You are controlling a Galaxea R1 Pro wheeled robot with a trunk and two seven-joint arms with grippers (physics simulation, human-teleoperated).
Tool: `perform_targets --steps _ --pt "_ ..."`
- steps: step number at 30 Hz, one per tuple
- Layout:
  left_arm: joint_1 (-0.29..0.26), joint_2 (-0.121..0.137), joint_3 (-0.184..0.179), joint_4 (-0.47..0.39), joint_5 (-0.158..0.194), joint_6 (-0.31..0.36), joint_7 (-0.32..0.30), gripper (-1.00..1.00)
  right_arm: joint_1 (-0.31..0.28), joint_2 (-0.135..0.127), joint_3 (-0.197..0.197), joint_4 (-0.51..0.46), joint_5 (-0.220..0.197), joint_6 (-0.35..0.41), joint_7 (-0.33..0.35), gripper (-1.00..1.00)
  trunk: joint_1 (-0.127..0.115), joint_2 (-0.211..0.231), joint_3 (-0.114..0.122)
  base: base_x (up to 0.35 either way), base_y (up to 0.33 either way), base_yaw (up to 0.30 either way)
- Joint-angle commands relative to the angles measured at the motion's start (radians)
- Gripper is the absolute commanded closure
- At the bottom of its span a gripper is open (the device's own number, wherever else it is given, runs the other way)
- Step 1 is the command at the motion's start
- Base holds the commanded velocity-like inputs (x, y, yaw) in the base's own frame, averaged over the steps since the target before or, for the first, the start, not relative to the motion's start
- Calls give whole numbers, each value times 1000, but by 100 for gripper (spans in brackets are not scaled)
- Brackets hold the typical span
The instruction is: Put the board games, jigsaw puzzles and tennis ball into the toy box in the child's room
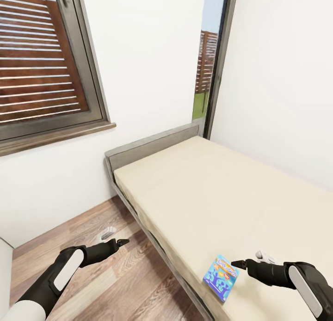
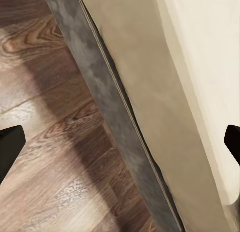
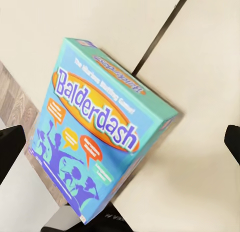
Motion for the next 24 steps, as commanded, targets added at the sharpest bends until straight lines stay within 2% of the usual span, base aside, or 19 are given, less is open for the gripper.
perform_targets --steps 1,24 --pt "-1 1 -2 0 2 2 -1 -100 -1 0 -2 0 5 4 7 -100 4 -8 -4 0 0 0" --pt "-1 1 -3 0 2 3 -1 -100 -2 5 0 -14 5 3 12 -100 92 -169 -76 0 0 0"
